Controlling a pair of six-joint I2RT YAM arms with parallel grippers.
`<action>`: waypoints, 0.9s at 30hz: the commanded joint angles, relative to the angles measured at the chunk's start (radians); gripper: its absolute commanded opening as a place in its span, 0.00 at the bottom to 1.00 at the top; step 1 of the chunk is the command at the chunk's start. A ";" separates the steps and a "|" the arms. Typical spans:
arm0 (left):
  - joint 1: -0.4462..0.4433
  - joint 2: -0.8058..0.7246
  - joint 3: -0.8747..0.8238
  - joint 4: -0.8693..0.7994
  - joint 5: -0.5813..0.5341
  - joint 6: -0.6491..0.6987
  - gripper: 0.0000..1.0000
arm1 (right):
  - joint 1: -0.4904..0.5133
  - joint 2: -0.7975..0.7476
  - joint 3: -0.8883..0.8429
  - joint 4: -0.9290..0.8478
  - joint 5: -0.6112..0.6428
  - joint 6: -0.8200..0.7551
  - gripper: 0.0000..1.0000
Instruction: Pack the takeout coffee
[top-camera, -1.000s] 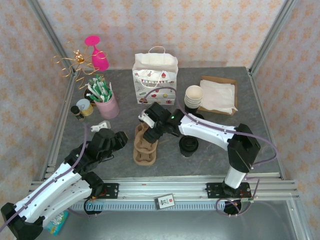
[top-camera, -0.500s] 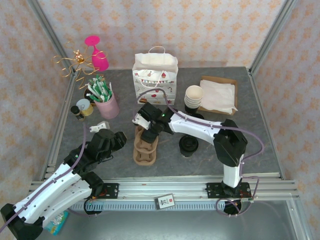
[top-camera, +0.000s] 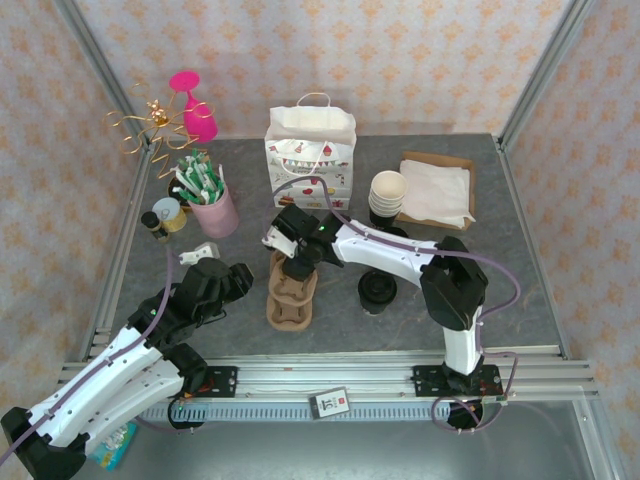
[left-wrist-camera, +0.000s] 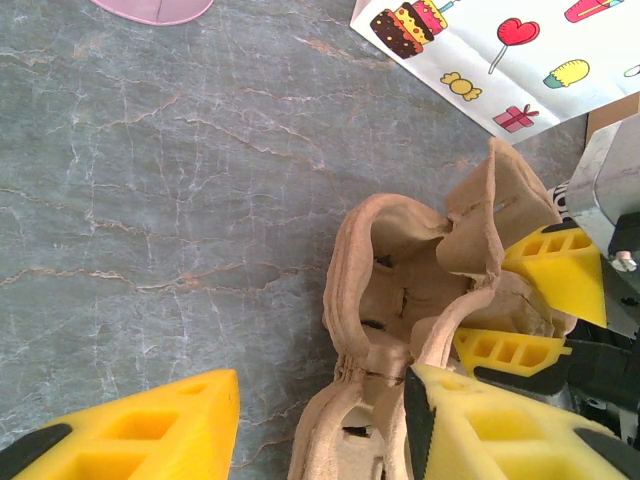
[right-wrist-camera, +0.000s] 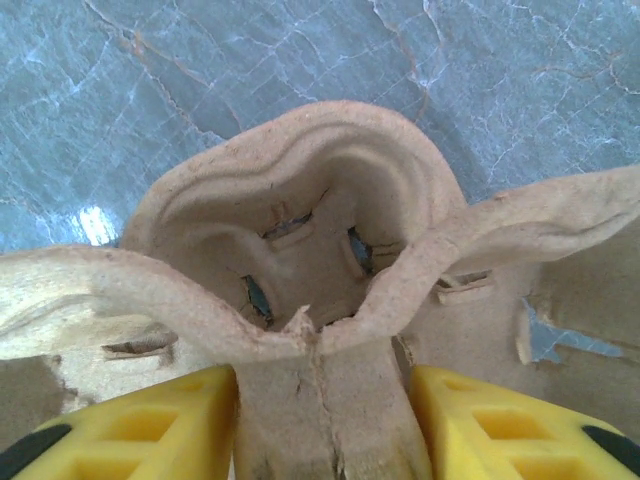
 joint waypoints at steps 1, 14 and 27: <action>0.011 -0.003 0.018 -0.005 -0.022 -0.012 0.49 | 0.004 0.000 0.030 -0.035 0.024 0.018 0.45; 0.011 -0.007 0.030 -0.013 -0.020 -0.012 0.49 | 0.003 -0.020 0.078 -0.061 0.003 0.069 0.31; 0.013 -0.001 0.092 -0.048 -0.018 0.002 0.48 | -0.027 -0.133 0.117 -0.108 0.002 0.226 0.29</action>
